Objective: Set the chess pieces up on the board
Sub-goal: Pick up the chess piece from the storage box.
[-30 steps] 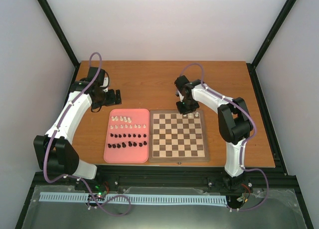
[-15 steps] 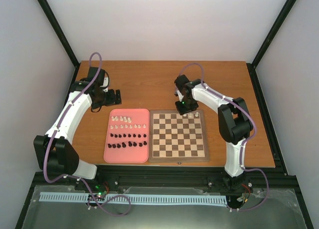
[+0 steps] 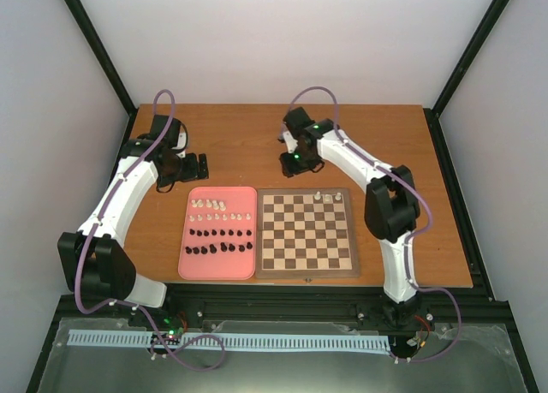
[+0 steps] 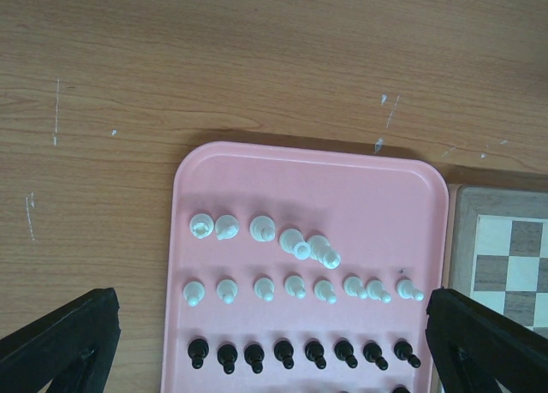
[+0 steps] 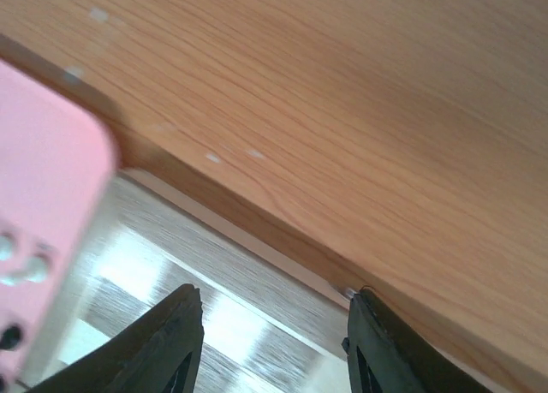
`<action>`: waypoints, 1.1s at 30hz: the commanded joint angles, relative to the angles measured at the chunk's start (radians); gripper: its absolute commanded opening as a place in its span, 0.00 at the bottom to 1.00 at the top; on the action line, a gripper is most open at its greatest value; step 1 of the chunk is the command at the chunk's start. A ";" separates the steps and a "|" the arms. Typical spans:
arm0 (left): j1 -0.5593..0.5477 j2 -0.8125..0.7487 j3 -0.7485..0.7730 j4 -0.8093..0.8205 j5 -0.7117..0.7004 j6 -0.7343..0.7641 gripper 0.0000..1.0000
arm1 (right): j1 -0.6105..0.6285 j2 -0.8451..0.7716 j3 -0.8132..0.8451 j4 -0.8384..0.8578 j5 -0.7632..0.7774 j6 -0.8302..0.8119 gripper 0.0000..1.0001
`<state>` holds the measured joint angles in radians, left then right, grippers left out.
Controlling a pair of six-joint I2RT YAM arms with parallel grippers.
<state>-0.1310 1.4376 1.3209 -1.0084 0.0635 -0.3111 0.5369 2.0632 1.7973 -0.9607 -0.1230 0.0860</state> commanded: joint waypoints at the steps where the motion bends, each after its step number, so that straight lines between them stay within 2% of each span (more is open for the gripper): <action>1: 0.004 -0.008 0.015 0.012 -0.004 -0.005 1.00 | 0.110 0.085 0.167 -0.032 -0.085 -0.007 0.48; 10: 0.003 -0.016 0.020 0.001 -0.008 -0.007 1.00 | 0.274 0.270 0.436 -0.049 -0.179 0.029 0.48; 25: 0.004 -0.052 0.012 0.002 -0.036 -0.032 1.00 | 0.327 0.433 0.587 -0.031 -0.246 0.035 0.48; 33: 0.003 -0.049 0.000 0.009 -0.029 -0.032 1.00 | 0.351 0.462 0.590 -0.027 -0.287 0.034 0.47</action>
<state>-0.1310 1.4067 1.3209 -1.0092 0.0433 -0.3294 0.8597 2.5057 2.3600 -0.9874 -0.3798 0.1139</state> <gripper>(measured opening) 0.998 0.468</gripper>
